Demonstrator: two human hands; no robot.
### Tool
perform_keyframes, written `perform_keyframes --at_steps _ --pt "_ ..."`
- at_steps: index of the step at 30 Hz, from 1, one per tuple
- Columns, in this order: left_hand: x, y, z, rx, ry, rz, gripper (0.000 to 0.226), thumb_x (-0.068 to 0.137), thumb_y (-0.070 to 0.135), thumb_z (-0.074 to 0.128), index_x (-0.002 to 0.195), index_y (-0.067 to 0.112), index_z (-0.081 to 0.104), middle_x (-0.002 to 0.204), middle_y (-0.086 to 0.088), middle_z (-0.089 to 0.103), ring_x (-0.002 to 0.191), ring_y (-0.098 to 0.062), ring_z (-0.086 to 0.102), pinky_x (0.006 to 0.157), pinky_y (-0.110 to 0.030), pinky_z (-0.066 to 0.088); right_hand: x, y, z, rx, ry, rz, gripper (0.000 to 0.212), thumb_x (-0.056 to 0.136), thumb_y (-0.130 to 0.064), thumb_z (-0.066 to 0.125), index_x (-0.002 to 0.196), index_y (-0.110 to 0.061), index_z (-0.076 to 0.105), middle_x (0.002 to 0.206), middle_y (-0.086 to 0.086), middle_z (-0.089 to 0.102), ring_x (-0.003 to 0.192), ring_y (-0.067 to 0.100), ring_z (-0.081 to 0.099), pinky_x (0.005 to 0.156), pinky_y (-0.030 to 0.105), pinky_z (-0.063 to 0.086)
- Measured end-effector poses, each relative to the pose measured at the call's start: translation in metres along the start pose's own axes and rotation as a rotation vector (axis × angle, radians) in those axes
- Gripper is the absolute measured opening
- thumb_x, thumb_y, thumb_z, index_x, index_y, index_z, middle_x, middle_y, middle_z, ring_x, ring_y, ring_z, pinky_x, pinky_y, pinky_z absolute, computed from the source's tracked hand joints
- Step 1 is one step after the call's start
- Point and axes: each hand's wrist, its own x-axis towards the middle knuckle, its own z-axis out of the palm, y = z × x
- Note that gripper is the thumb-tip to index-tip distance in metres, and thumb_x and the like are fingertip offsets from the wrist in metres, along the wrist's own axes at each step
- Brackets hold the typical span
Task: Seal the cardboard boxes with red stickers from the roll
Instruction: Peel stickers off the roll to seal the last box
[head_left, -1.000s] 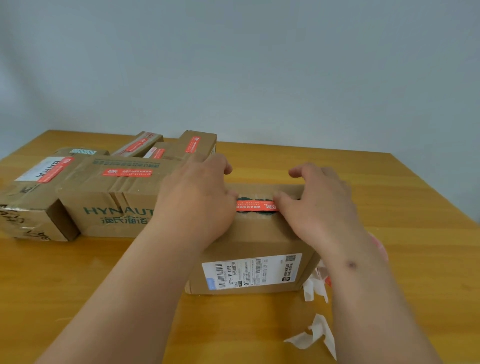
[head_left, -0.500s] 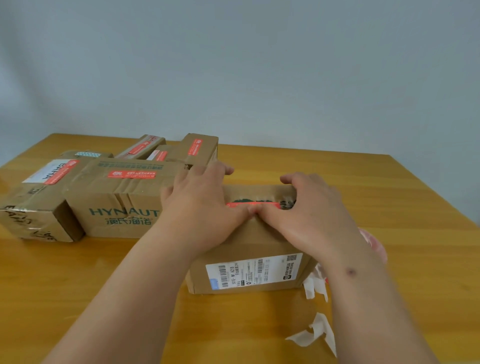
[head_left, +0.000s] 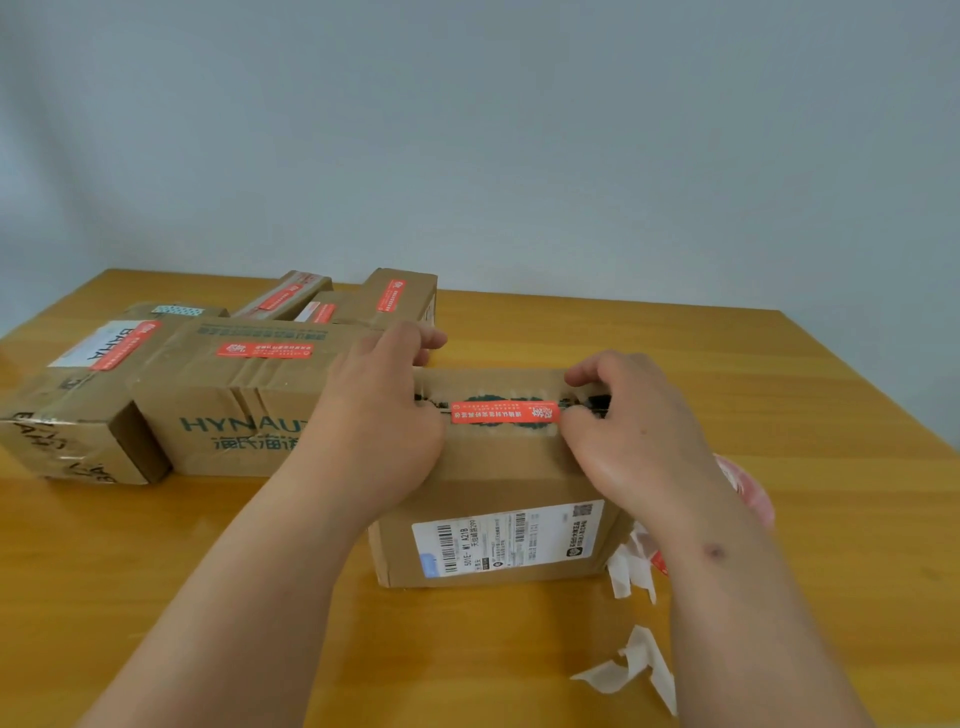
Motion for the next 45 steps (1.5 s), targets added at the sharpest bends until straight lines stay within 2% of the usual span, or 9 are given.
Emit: perform_keyframes --at_steps 5,13,18,23,28,31,37,40,45 --pt "0.010 0.003 0.004 0.087 0.054 -0.010 0.041 0.089 0.021 0.056 0.128 0.032 0.049 0.114 0.009 0.052 0.109 -0.017 0.050 0.096 -0.039 0.044 0.009 -0.007 -0.001 -0.052 0.094 0.058 0.028 0.088 -0.044 0.049 0.112 -0.032 0.054 0.115 -0.007 0.053 0.106 0.020 0.052 0.088 0.040 0.049" --pt "0.010 -0.002 0.000 0.055 -0.058 0.014 0.054 0.083 0.034 0.069 0.132 0.036 0.045 0.113 0.012 0.051 0.109 -0.014 0.049 0.097 -0.037 0.044 0.010 -0.004 0.000 -0.086 0.041 0.065 0.034 0.086 -0.046 0.052 0.116 -0.031 0.053 0.118 -0.007 0.046 0.106 0.020 0.052 0.089 0.041 0.048" --pt "0.002 -0.009 -0.003 -0.106 -0.076 -0.008 0.054 0.085 0.012 0.065 0.129 0.038 0.047 0.116 0.016 0.053 0.112 -0.004 0.050 0.093 -0.022 0.038 0.004 0.001 -0.003 -0.026 0.000 0.018 0.037 0.084 -0.052 0.056 0.115 -0.034 0.052 0.111 -0.015 0.043 0.103 0.010 0.049 0.081 0.030 0.044" --pt "0.000 -0.005 -0.004 -0.083 -0.024 -0.023 0.053 0.086 0.003 0.050 0.130 0.032 0.049 0.120 0.013 0.054 0.112 -0.005 0.048 0.087 -0.019 0.032 -0.001 0.002 -0.008 -0.011 0.009 0.022 0.029 0.090 -0.036 0.051 0.119 -0.033 0.051 0.120 -0.014 0.046 0.096 0.007 0.046 0.077 0.028 0.038" --pt "-0.013 -0.012 -0.010 0.057 -0.033 -0.056 0.049 0.088 0.051 0.056 0.133 0.037 0.044 0.124 0.015 0.044 0.116 -0.009 0.043 0.091 -0.028 0.036 -0.014 0.010 -0.019 0.032 -0.211 0.004 0.076 0.073 -0.070 0.059 0.138 -0.038 0.035 0.142 -0.016 0.028 0.117 0.006 0.041 0.087 0.027 0.037" --pt "-0.020 -0.010 -0.012 0.081 -0.061 -0.088 0.058 0.083 0.064 0.051 0.134 0.038 0.043 0.133 0.014 0.041 0.107 -0.005 0.042 0.086 -0.026 0.037 -0.021 0.015 -0.025 0.016 -0.395 -0.011 0.100 0.061 -0.067 0.073 0.143 -0.046 0.020 0.147 -0.027 0.007 0.126 0.009 0.035 0.094 0.027 0.038" --pt "-0.031 -0.005 -0.017 0.111 -0.099 -0.058 0.056 0.080 0.061 0.060 0.130 0.040 0.046 0.131 0.018 0.037 0.099 -0.003 0.044 0.072 -0.019 0.037 -0.026 0.013 -0.023 0.116 -0.287 -0.031 0.089 0.064 -0.045 0.082 0.139 -0.042 0.032 0.126 -0.015 0.033 0.102 0.004 0.044 0.072 0.019 0.039" --pt "-0.040 -0.006 -0.024 0.087 -0.098 -0.048 0.057 0.070 0.063 0.068 0.120 0.045 0.048 0.121 0.018 0.030 0.098 -0.004 0.040 0.070 -0.016 0.035 -0.026 0.006 -0.024 0.221 -0.268 -0.094 0.086 0.065 -0.028 0.084 0.136 -0.039 0.037 0.134 -0.016 0.033 0.113 0.005 0.043 0.088 0.023 0.042" --pt "-0.043 -0.008 -0.019 -0.011 -0.086 -0.031 0.055 0.072 0.050 0.076 0.120 0.039 0.051 0.126 0.021 0.026 0.096 0.000 0.048 0.082 -0.018 0.039 0.003 0.008 0.001 0.157 -0.050 -0.139 0.076 0.078 -0.023 0.076 0.140 -0.037 0.034 0.157 -0.012 0.011 0.144 0.012 0.014 0.117 0.035 0.019"
